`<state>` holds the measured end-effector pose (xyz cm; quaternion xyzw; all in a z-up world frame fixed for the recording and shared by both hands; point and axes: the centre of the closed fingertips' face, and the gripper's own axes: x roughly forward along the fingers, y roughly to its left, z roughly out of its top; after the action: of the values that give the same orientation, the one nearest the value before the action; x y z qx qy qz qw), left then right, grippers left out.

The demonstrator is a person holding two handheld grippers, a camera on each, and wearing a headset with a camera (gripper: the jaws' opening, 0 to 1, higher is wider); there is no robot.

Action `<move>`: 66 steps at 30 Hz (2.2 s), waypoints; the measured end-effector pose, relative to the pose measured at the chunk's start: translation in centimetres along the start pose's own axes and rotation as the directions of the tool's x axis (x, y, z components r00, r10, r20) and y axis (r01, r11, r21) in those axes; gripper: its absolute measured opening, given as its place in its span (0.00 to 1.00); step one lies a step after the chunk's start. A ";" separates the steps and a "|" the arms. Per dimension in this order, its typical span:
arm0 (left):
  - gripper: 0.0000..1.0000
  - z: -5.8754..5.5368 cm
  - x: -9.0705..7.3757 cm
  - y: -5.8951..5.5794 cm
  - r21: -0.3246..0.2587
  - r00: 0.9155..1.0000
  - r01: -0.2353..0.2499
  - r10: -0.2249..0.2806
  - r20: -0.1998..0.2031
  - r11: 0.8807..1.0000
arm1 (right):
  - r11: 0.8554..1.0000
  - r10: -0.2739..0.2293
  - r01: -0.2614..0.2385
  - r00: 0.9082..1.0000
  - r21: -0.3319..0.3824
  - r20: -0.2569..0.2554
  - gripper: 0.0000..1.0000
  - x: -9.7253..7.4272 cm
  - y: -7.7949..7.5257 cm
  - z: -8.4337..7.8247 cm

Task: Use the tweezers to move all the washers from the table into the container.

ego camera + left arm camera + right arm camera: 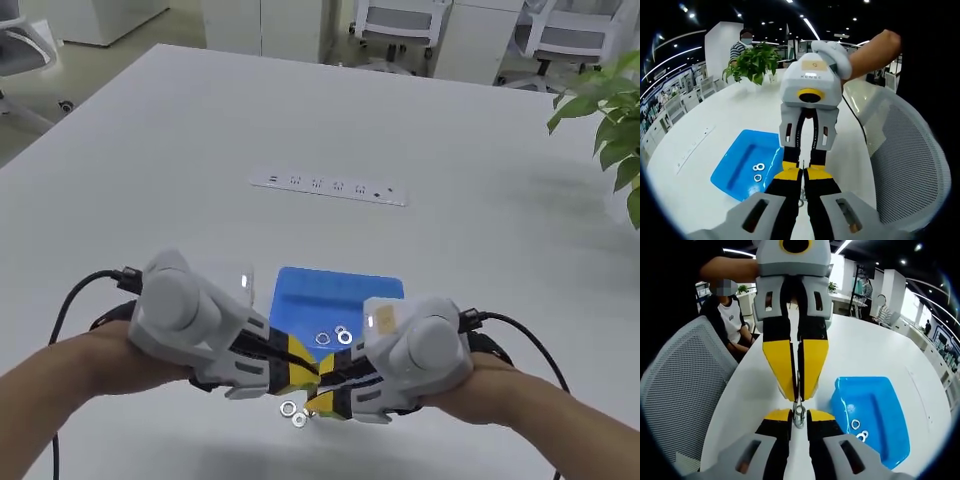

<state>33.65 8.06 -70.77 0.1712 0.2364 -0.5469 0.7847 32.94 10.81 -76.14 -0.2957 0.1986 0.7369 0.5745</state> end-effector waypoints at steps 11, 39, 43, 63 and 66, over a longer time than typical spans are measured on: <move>0.06 0.0 -0.1 -0.1 -0.001 1.000 0.004 -0.004 -0.002 1.000 | 1.000 -0.006 0.006 1.000 0.012 0.017 0.09 0.1 0.1 0.1; 0.07 -0.3 -0.1 0.0 -0.010 1.000 -0.004 0.003 -0.014 1.000 | 0.998 0.002 -0.004 0.999 0.059 0.037 0.06 -0.1 0.3 0.3; 0.08 -0.4 -0.3 0.1 -0.013 1.000 -0.008 0.008 -0.019 1.000 | 0.998 0.001 -0.003 0.999 0.056 0.036 0.06 -0.2 0.3 0.3; 0.26 -0.8 -1.5 -0.2 -0.086 0.999 -0.028 0.030 0.025 0.996 | 0.999 -0.010 0.008 0.999 0.048 0.040 0.07 -1.1 0.2 0.6; 0.35 -1.1 -1.8 -0.1 -0.105 0.998 -0.041 0.045 0.039 0.994 | 0.999 -0.013 0.011 0.999 0.043 0.041 0.07 -1.4 0.0 0.9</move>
<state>32.83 9.96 -70.69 0.1238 0.2448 -0.5202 0.8088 32.95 10.33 -74.54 -0.2692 0.2005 0.7349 0.5892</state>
